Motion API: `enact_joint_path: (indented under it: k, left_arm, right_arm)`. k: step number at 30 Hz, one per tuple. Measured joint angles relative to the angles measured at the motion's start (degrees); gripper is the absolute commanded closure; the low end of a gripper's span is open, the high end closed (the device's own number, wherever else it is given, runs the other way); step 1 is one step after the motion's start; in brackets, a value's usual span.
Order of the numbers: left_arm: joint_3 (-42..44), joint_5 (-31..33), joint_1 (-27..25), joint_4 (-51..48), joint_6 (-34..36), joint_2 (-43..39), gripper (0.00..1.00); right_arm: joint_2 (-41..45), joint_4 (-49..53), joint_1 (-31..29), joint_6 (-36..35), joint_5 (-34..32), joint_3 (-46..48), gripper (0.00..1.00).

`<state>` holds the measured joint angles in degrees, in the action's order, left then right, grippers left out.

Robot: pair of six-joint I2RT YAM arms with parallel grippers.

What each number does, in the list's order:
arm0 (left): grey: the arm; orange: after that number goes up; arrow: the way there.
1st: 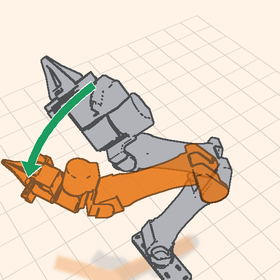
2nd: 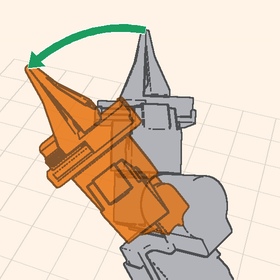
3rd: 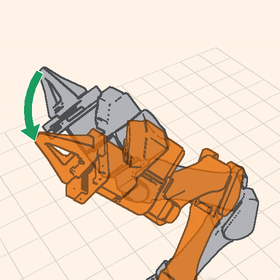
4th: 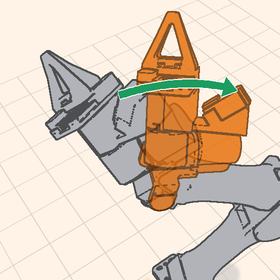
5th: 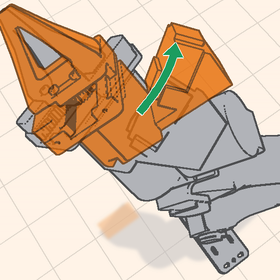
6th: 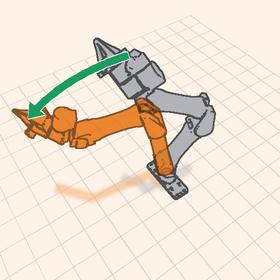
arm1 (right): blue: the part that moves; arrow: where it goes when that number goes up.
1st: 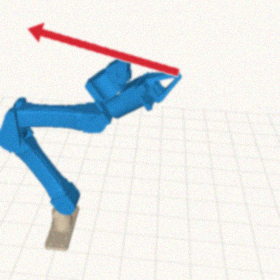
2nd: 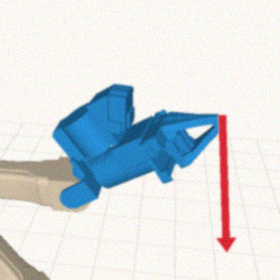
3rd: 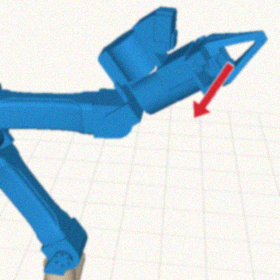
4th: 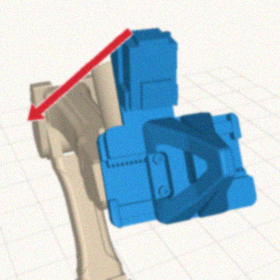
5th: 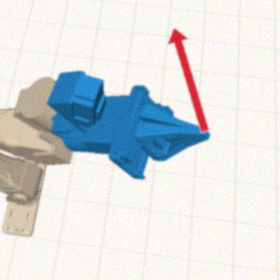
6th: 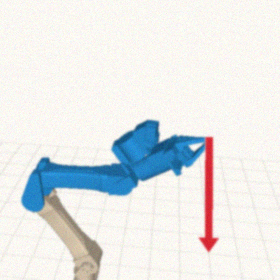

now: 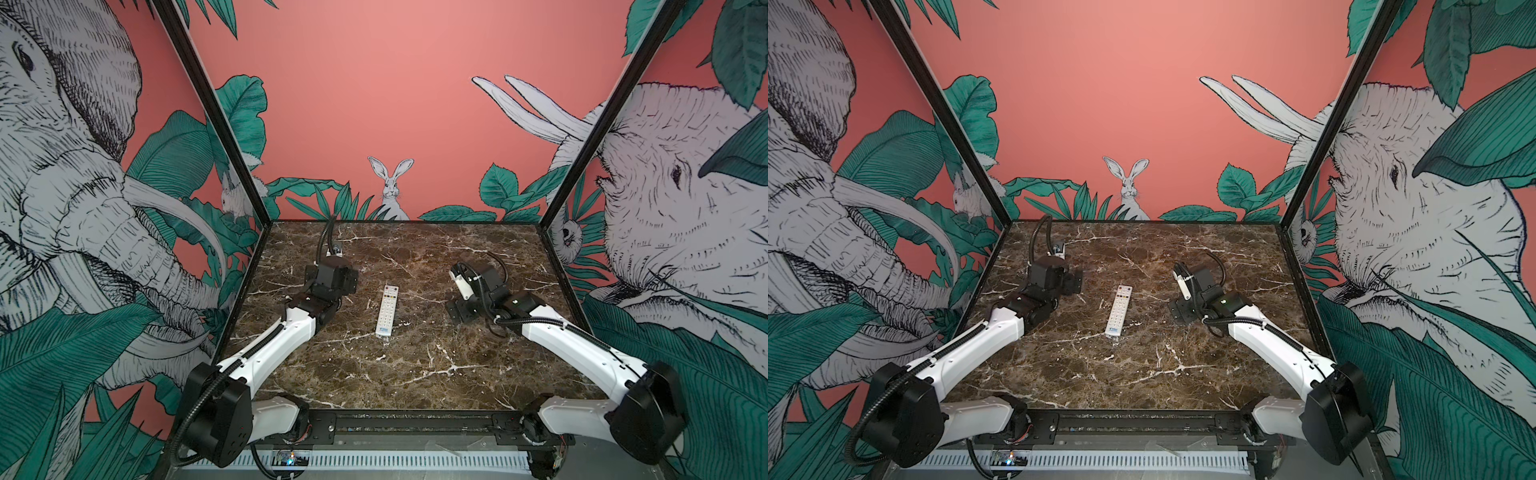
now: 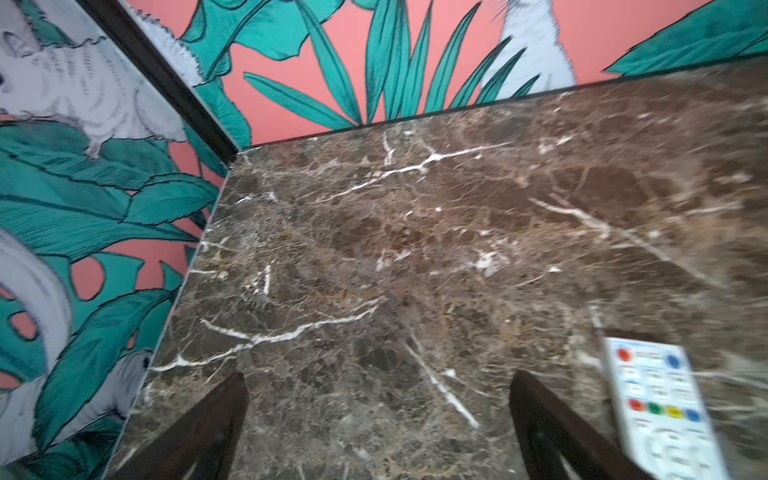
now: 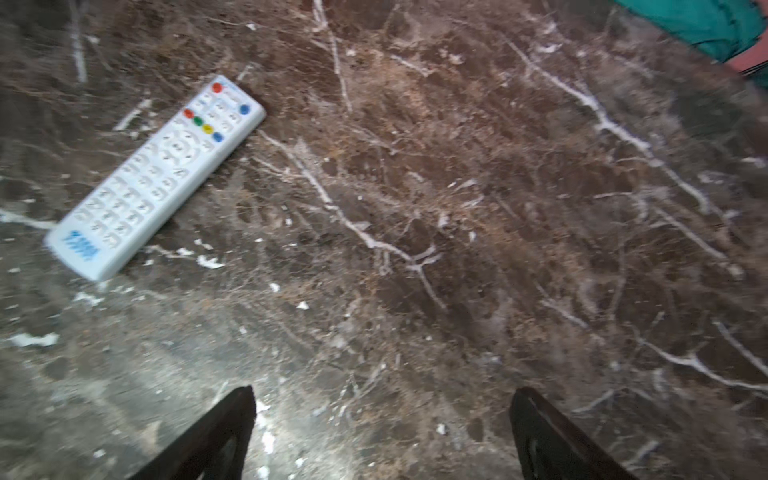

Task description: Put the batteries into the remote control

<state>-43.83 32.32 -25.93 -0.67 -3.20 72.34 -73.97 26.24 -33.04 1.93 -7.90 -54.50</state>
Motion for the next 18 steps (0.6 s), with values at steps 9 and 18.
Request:
enact_joint_path:
  k: [9,18]
  left_arm:
    - [10.47,10.03,4.57,16.31,5.07,3.63,0.01]
    - [18.53,5.55,9.11,34.12,9.05,9.01,0.01]
  right_arm:
    - [-3.10,-13.73,7.69,-6.99,-5.86,5.49,0.00]
    - [-6.16,-33.62,15.58,-9.90,-5.07,16.35,0.00]
